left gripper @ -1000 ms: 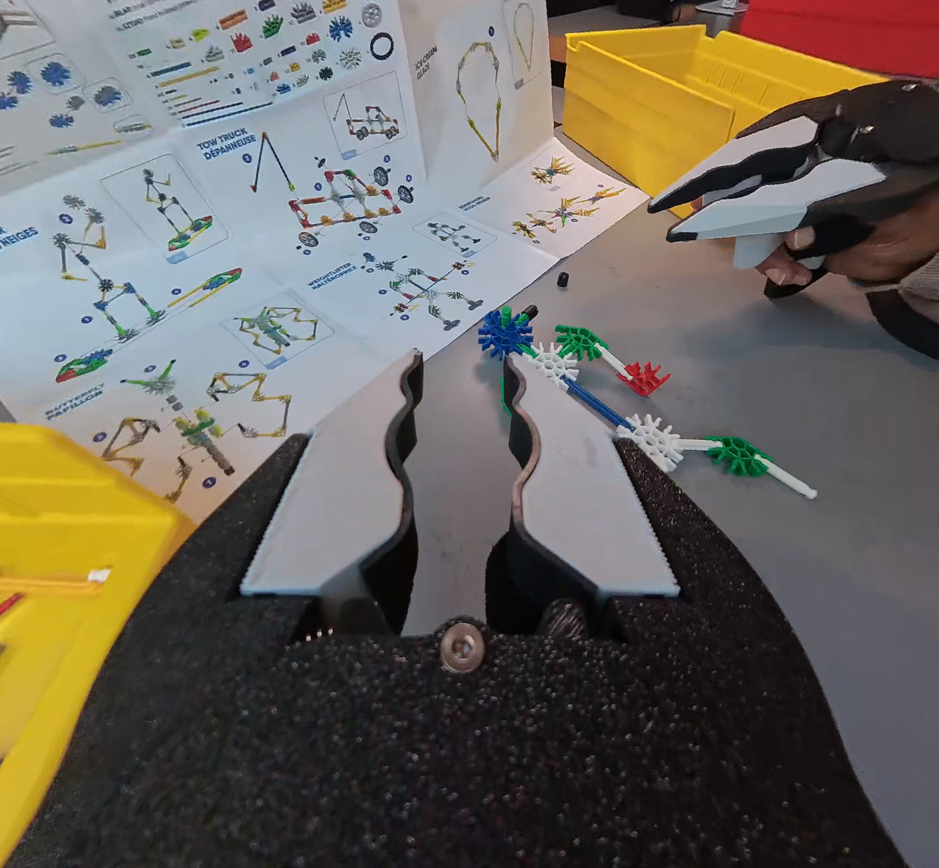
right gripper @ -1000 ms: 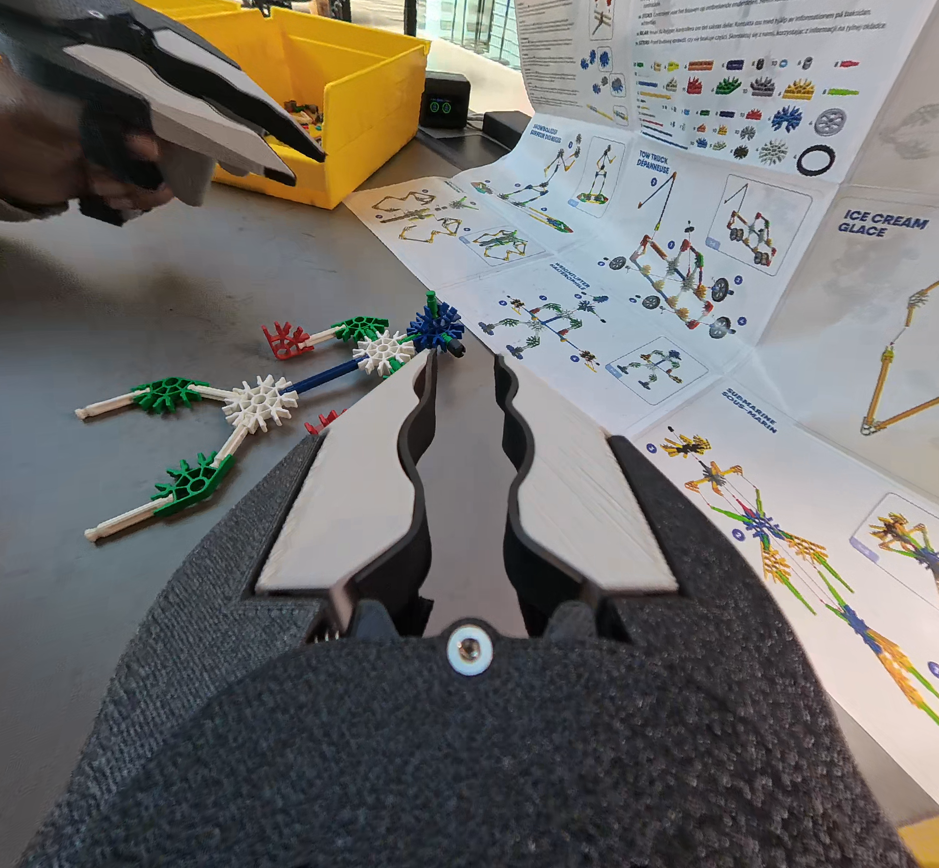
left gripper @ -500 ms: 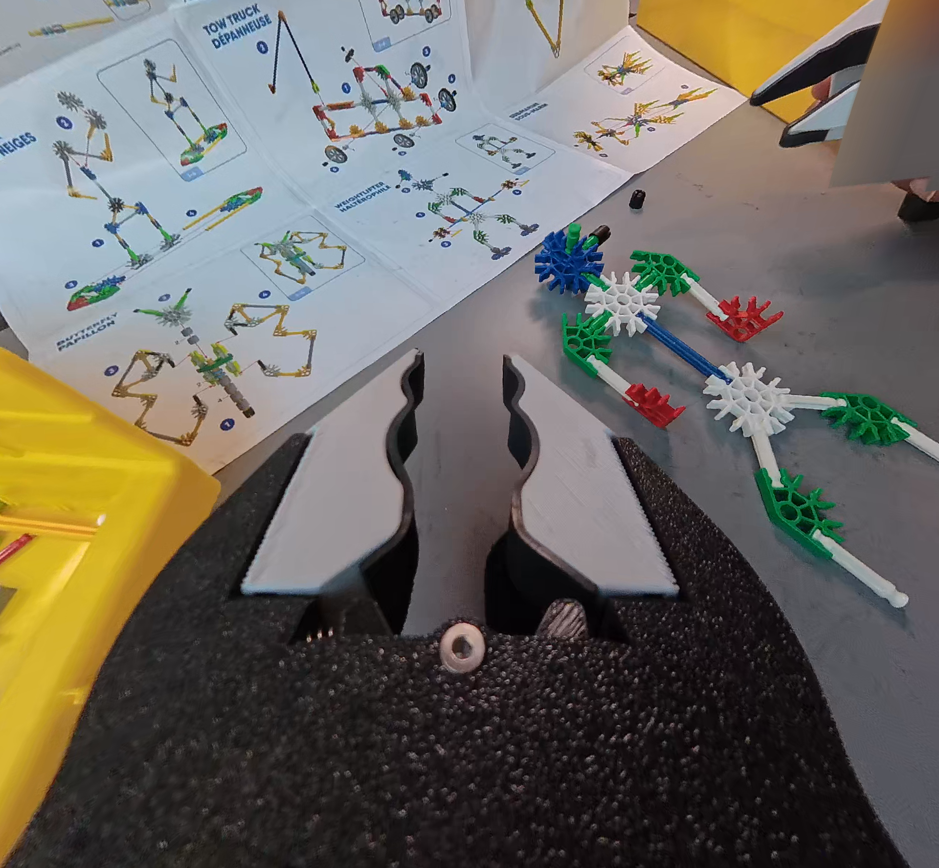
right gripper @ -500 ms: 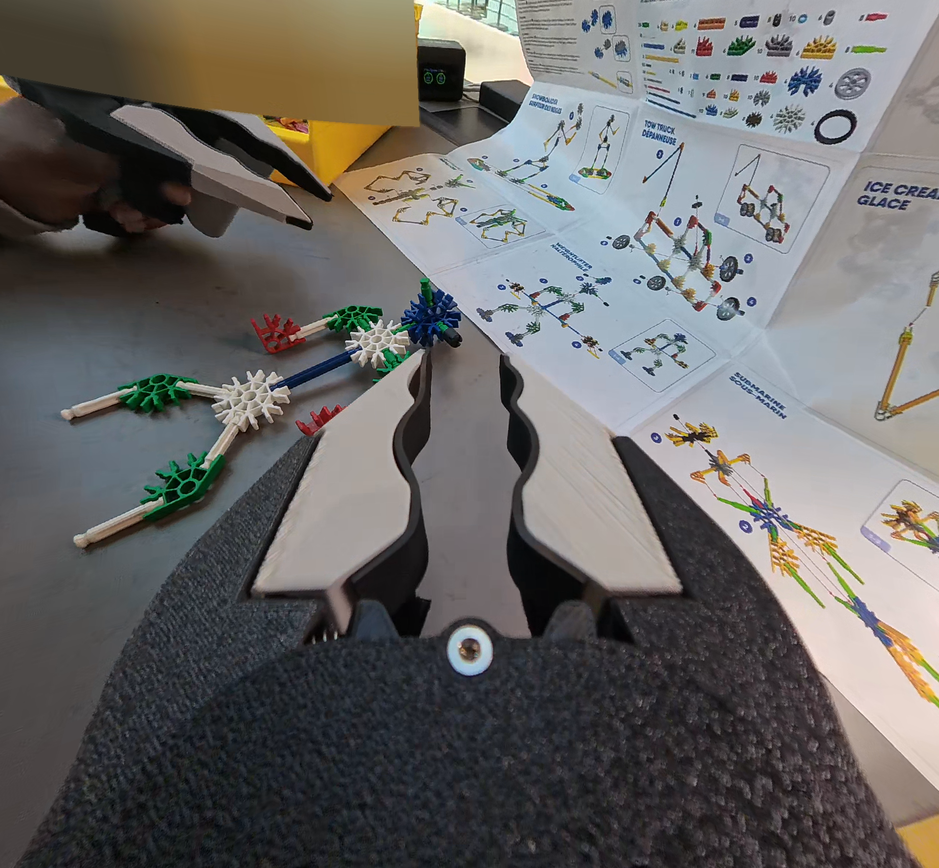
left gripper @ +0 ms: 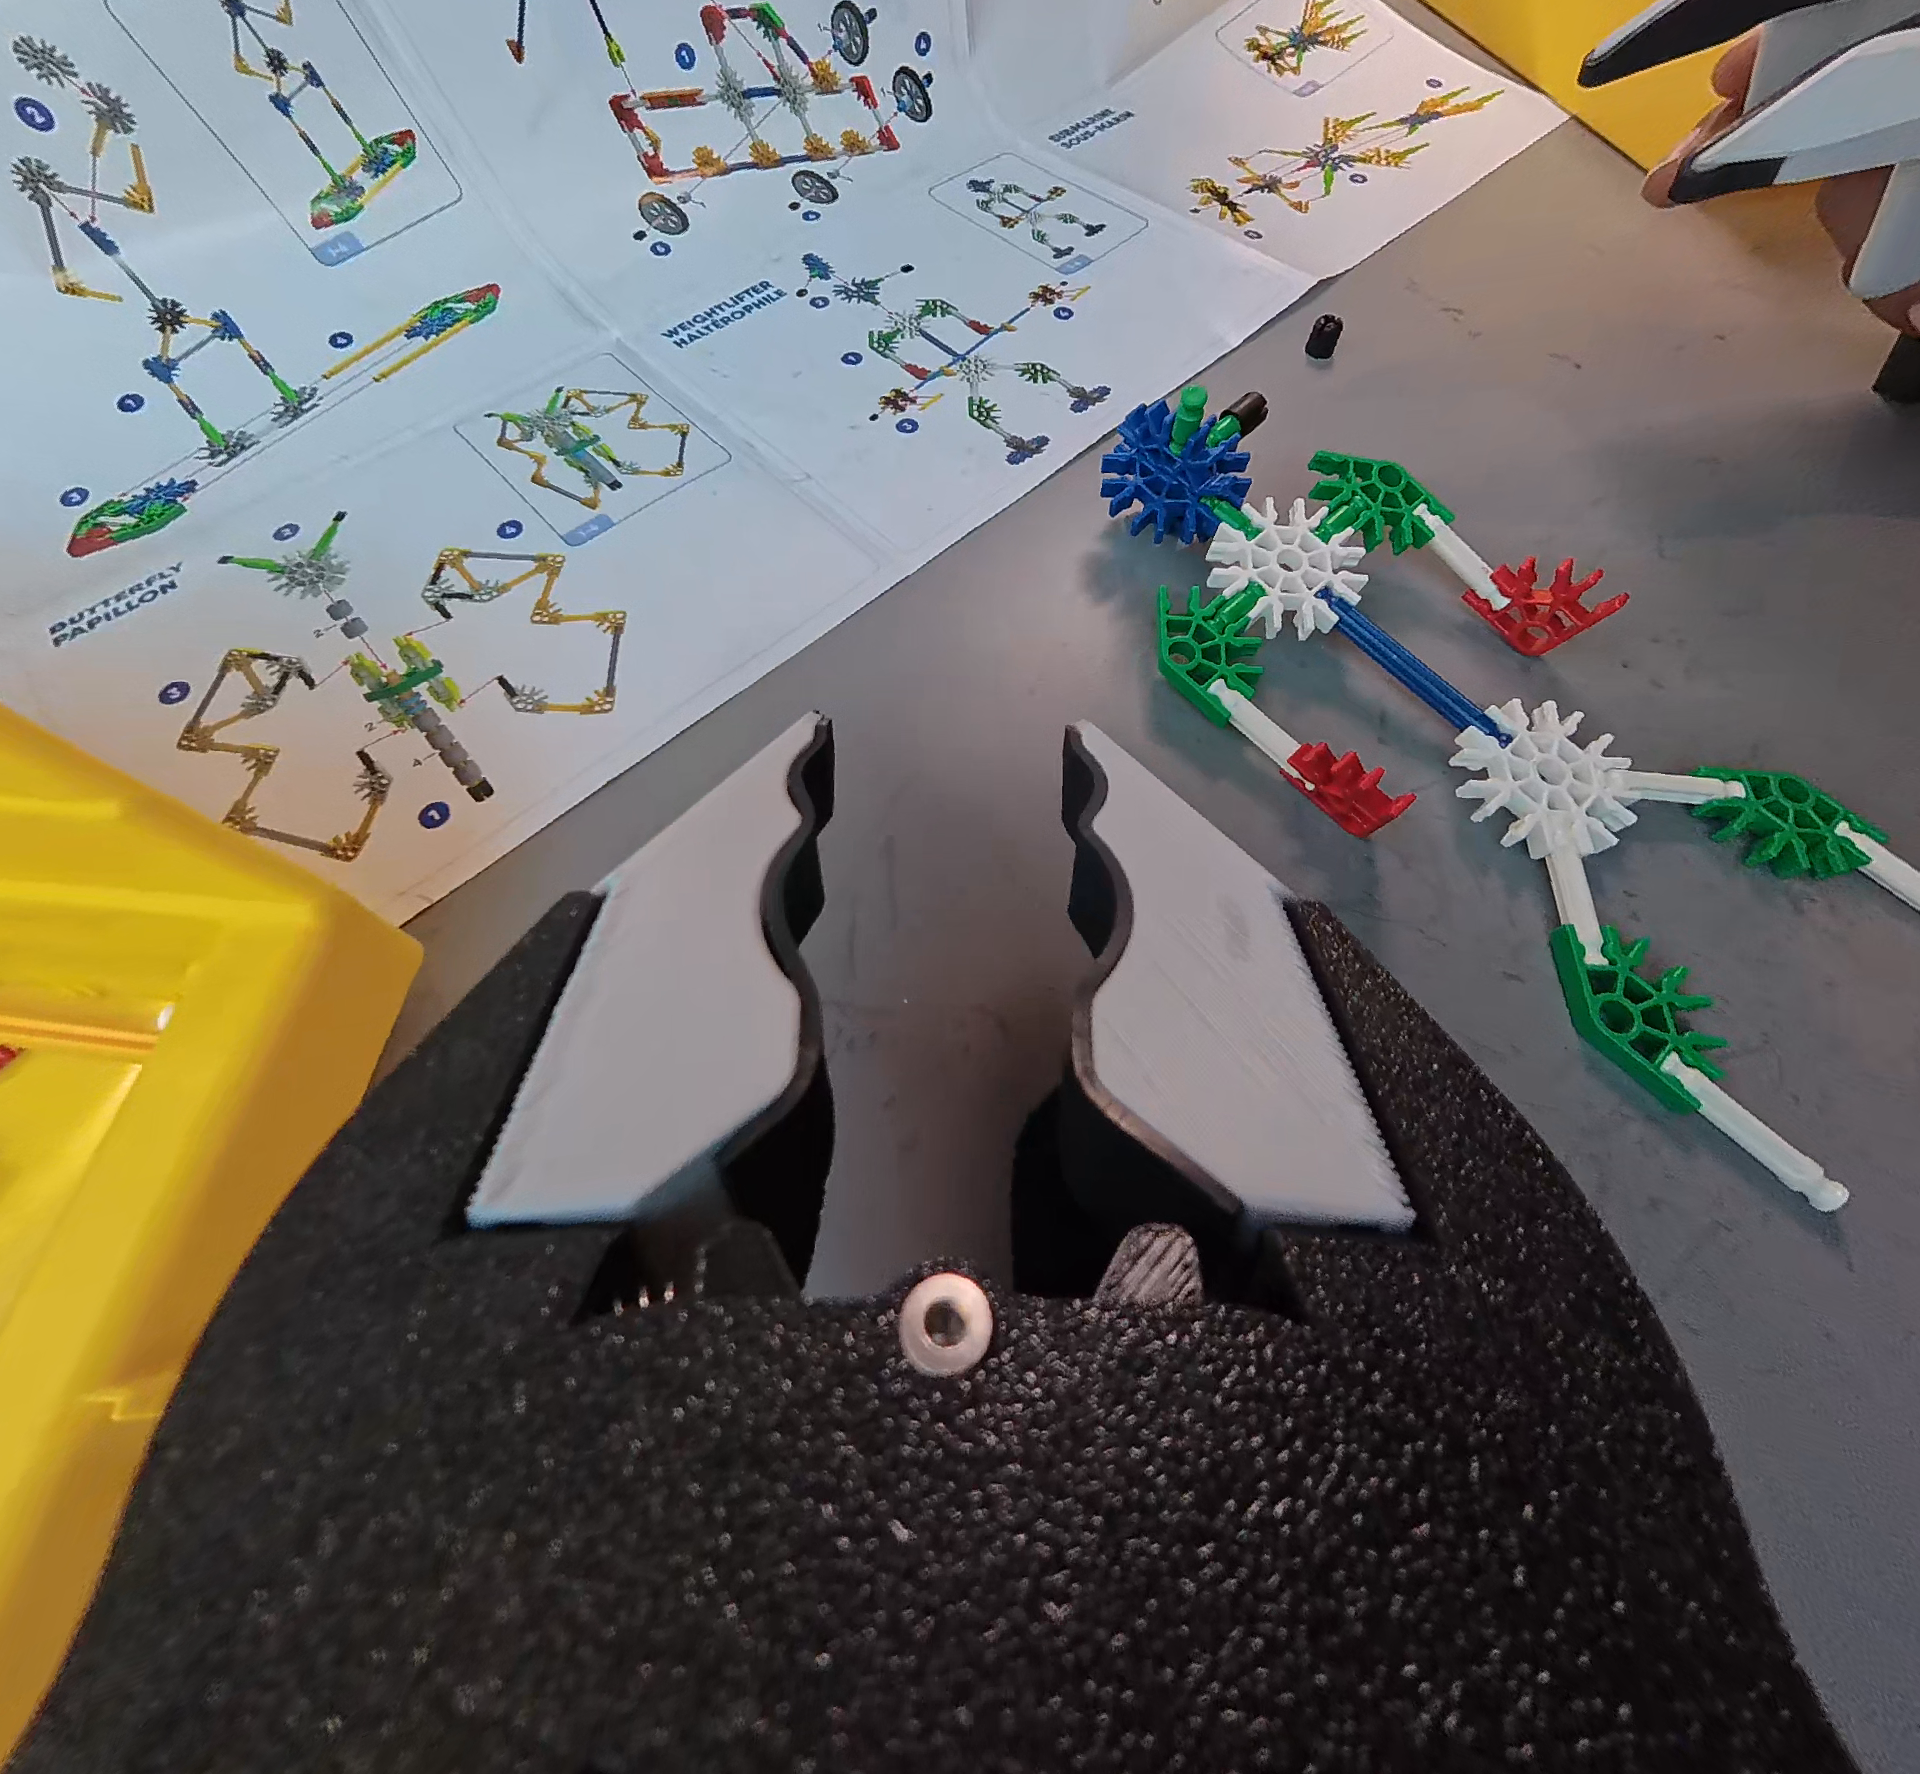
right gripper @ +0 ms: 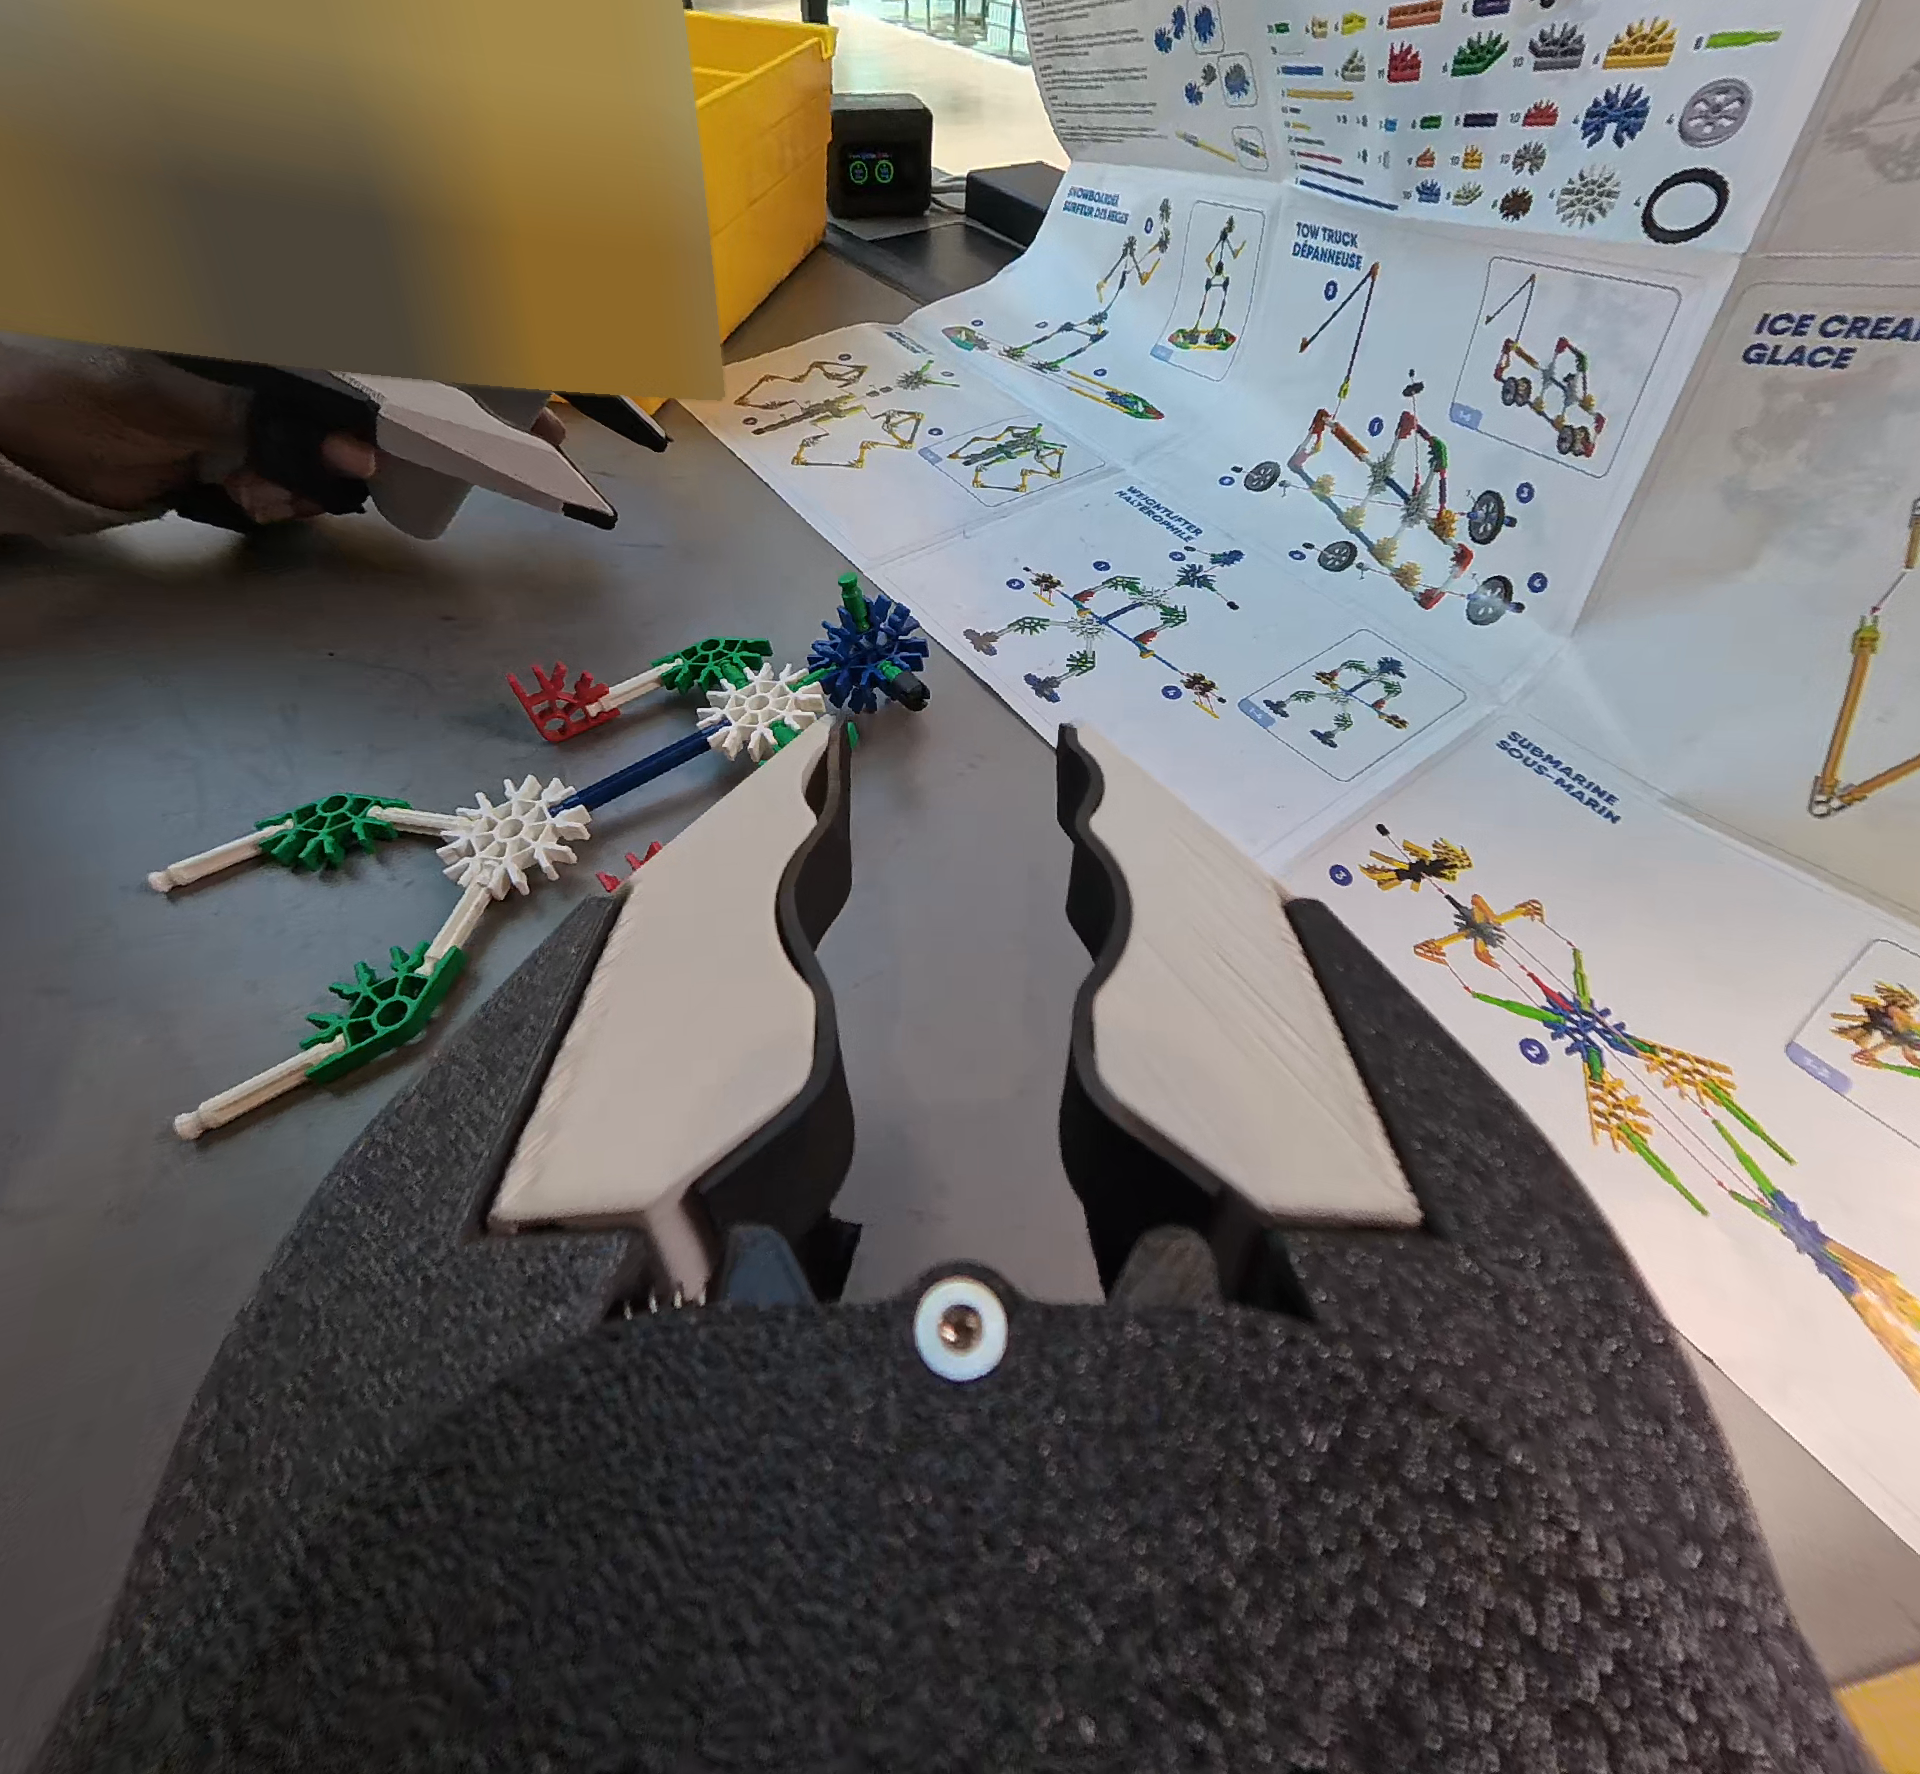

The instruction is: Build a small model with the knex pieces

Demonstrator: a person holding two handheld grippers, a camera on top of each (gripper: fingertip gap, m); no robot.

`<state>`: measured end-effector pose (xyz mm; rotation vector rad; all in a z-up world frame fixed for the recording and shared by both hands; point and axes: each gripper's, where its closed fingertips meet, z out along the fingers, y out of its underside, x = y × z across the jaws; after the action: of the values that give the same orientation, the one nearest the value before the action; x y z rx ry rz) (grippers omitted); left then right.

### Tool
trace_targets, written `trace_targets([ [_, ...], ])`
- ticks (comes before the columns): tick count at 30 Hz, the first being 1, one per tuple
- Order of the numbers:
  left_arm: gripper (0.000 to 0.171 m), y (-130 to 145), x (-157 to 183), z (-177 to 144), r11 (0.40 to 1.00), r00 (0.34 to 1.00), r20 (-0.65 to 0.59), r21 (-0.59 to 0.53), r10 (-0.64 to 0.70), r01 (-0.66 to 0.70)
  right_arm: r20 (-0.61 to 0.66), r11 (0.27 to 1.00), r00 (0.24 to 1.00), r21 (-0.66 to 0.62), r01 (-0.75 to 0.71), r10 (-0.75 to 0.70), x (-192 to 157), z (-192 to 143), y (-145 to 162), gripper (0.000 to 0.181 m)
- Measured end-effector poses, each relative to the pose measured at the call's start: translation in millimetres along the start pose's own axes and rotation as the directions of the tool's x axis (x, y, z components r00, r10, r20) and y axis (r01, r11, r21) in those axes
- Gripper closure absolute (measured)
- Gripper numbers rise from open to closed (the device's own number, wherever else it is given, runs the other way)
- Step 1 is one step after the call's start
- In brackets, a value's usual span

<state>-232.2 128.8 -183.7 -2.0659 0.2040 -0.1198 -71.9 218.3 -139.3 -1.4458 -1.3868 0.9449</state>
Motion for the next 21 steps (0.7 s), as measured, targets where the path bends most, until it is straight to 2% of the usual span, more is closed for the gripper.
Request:
trace_targets([
  [9, 0.128, 0.3, -0.4, 0.9, 1.000, 1.000, -0.004, -0.002, -0.004, 0.004, -0.001, 1.000, 1.000, 0.001, -0.009, 0.009, 1.3, -0.3, -0.1, 0.139],
  [21, 0.128, 2.3, -1.2, 1.8, 1.000, 1.000, -0.008, -0.011, -0.009, 0.009, 0.018, 1.000, 1.000, -0.020, 0.017, -0.017, -4.0, 1.4, 2.7, 0.142],
])
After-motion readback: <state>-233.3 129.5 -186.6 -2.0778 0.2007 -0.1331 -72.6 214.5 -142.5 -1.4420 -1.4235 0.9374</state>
